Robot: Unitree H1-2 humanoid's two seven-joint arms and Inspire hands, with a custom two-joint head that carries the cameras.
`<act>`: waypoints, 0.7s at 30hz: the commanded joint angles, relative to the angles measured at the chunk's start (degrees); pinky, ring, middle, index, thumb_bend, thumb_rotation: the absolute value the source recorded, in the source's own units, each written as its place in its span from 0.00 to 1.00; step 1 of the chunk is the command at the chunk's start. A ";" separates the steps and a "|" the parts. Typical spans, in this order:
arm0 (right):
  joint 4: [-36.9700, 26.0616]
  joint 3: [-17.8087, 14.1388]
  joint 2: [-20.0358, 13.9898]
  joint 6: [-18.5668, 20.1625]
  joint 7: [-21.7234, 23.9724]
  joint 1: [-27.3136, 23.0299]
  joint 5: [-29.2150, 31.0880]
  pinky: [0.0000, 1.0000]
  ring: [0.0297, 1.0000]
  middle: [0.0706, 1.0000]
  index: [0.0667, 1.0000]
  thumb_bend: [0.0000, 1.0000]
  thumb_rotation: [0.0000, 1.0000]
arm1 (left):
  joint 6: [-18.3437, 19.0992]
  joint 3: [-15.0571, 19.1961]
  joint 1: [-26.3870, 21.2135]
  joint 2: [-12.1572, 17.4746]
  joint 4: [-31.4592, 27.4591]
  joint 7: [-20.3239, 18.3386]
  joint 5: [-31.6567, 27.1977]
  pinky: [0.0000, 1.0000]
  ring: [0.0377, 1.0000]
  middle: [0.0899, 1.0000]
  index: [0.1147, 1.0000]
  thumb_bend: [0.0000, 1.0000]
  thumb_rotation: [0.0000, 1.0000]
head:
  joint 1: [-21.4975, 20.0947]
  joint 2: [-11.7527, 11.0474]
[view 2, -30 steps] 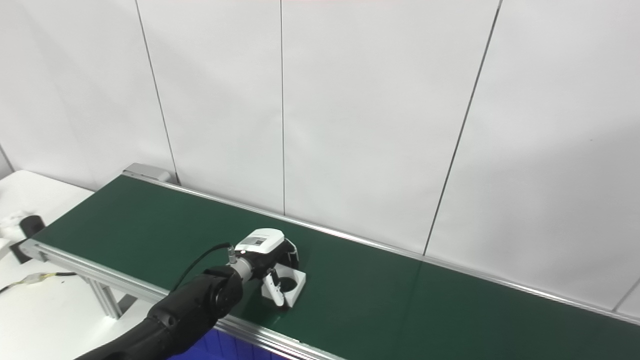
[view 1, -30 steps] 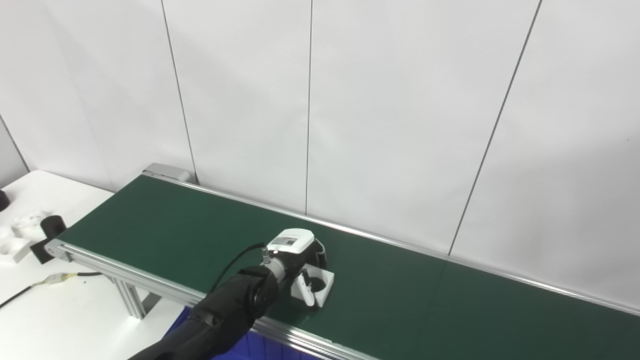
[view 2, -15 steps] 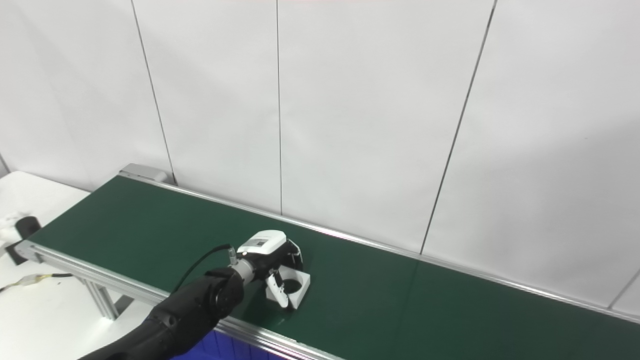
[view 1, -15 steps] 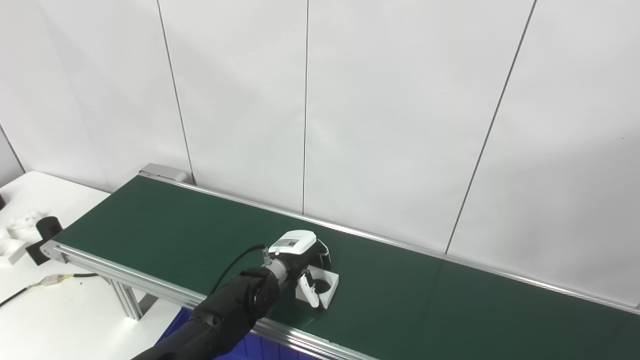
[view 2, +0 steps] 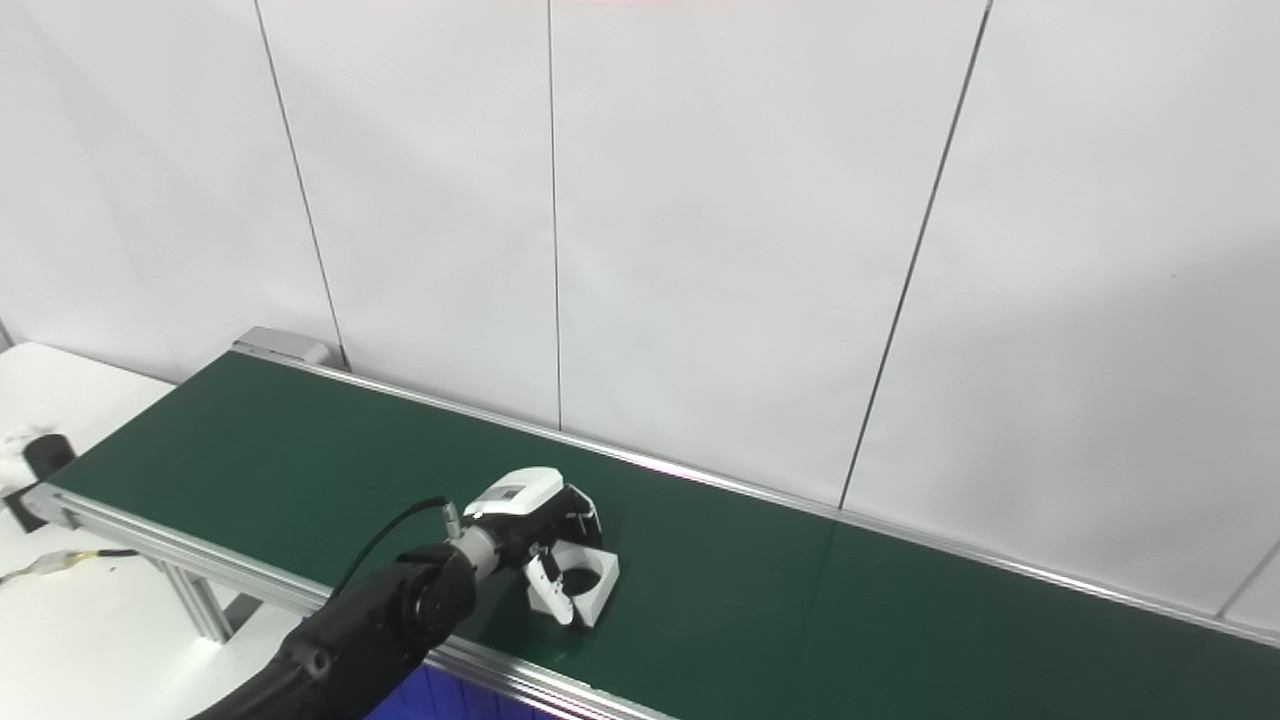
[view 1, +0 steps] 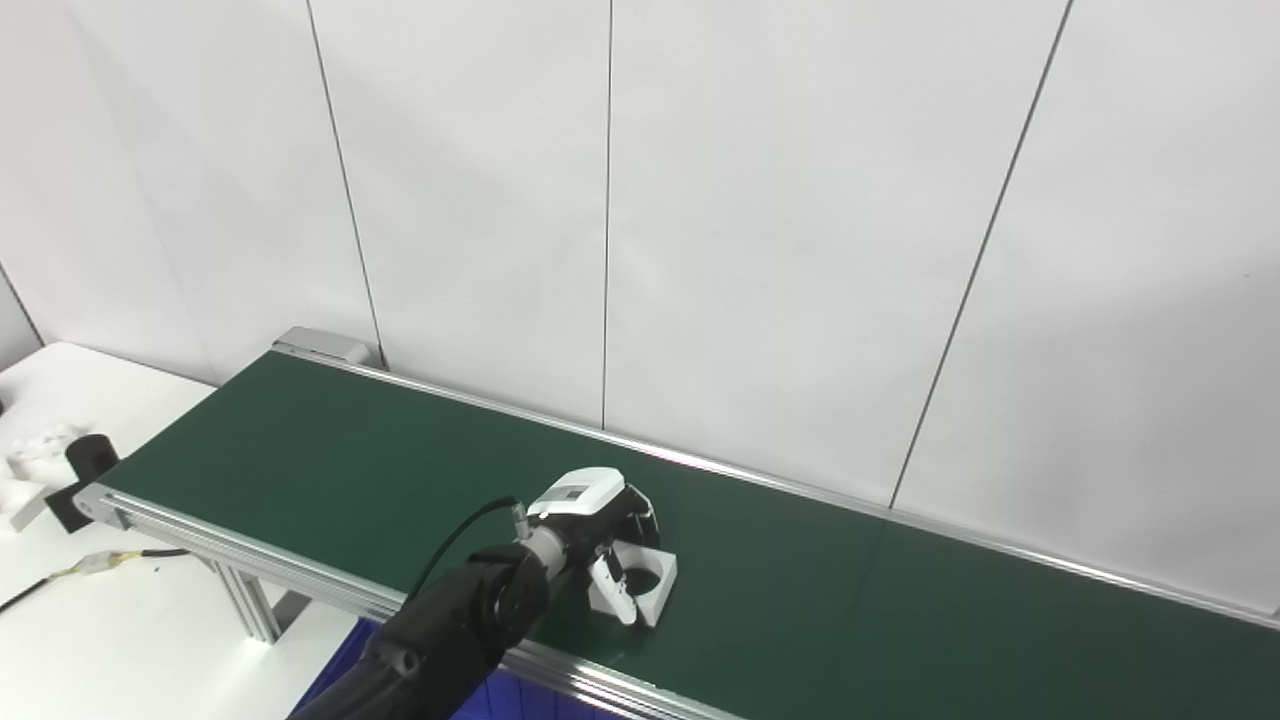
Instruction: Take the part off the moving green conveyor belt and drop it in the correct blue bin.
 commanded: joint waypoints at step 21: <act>-0.49 -0.56 -0.59 -3.44 -0.67 -0.91 0.28 0.68 0.76 0.79 0.87 0.62 0.71 | 6.34 5.20 7.41 0.28 -31.48 -6.54 -0.76 0.58 0.46 0.42 0.43 0.50 0.00 | -3.83 2.08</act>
